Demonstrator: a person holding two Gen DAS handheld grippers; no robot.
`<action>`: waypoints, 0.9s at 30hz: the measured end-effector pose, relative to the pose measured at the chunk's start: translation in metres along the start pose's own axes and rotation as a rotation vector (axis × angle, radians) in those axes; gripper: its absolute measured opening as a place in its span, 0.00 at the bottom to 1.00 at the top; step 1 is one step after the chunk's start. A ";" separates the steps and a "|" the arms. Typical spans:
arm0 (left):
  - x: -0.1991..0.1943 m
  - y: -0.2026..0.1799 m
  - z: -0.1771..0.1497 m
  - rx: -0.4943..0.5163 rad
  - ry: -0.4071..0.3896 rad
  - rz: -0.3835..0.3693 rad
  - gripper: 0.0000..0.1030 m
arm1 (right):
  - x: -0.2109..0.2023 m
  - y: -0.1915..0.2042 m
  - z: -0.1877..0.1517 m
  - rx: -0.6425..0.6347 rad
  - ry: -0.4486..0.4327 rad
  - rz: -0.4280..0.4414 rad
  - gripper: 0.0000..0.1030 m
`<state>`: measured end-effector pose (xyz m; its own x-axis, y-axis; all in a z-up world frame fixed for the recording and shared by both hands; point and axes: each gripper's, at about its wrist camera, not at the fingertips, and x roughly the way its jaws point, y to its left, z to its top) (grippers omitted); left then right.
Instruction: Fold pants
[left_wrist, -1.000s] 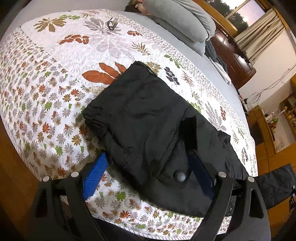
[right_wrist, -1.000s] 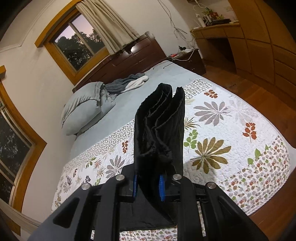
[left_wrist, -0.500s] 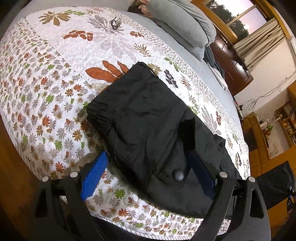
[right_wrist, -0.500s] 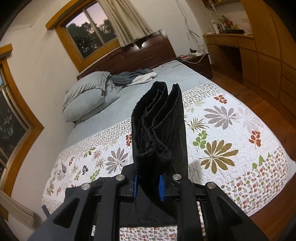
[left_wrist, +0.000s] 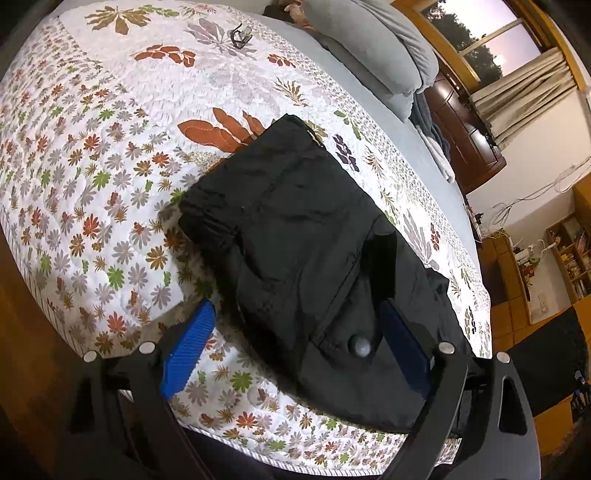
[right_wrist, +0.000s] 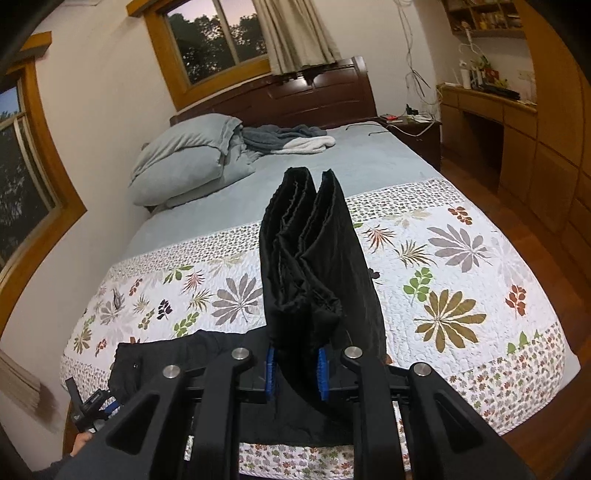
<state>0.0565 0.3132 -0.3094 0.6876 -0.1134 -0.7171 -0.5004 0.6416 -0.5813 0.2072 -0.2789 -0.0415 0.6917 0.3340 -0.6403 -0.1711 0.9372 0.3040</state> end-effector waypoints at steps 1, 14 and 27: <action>0.001 -0.001 0.000 0.000 0.004 0.002 0.87 | 0.000 0.002 0.000 -0.006 -0.004 0.002 0.17; 0.008 -0.006 0.001 0.020 0.025 0.024 0.87 | 0.013 0.018 0.002 -0.067 -0.002 0.023 0.17; 0.016 -0.008 0.004 0.020 0.045 0.025 0.87 | 0.033 0.040 -0.004 -0.132 0.034 0.043 0.17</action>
<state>0.0733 0.3094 -0.3148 0.6508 -0.1307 -0.7479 -0.5062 0.6595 -0.5557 0.2197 -0.2299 -0.0533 0.6577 0.3754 -0.6531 -0.2926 0.9262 0.2378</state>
